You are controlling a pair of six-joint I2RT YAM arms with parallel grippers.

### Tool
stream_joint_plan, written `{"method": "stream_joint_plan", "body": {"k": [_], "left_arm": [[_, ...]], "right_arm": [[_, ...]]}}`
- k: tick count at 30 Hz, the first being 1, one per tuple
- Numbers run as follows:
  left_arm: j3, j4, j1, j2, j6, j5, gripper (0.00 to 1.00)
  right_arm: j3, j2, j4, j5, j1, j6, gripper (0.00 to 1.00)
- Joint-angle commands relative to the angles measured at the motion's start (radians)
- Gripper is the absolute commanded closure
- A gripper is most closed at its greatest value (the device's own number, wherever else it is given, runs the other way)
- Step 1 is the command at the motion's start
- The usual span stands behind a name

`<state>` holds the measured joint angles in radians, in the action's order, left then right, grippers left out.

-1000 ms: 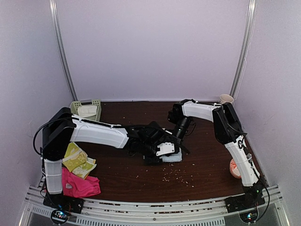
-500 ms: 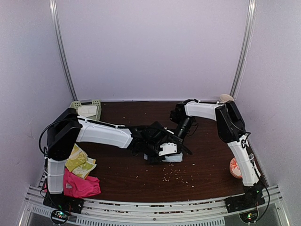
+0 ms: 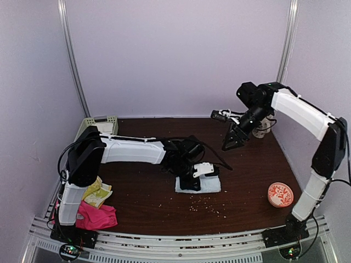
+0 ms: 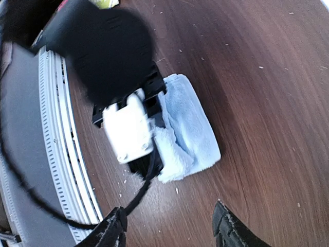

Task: Roll the towels
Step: Roll the towel at the center of the board.

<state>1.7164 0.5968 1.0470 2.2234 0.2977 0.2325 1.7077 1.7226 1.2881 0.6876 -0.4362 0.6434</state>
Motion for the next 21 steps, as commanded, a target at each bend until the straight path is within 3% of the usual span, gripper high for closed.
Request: {"method": "stream_joint_plan", "body": {"k": [1, 7, 10, 16, 21], "left_arm": [[0.121, 0.243, -0.048, 0.152, -0.075, 0.194, 0.80], [0.307, 0.388, -0.135, 0.327, -0.128, 0.490, 0.79], [0.333, 0.388, -0.171, 0.391, -0.182, 0.675, 0.80], [0.323, 0.383, -0.177, 0.406, -0.206, 0.656, 0.81], [0.315, 0.392, -0.176, 0.399, -0.203, 0.598, 0.80]], "right_arm": [[-0.142, -0.183, -0.113, -0.150, 0.029, -0.056, 0.42], [-0.321, -0.400, -0.162, -0.065, 0.029, 0.039, 0.41], [-0.467, -0.436, -0.232, -0.086, -0.046, 0.078, 0.40], [-0.641, -0.367, -0.504, -0.373, -0.232, 0.065, 0.40], [-0.635, -0.228, -0.633, -0.483, -0.309, 0.083, 0.39]]}}
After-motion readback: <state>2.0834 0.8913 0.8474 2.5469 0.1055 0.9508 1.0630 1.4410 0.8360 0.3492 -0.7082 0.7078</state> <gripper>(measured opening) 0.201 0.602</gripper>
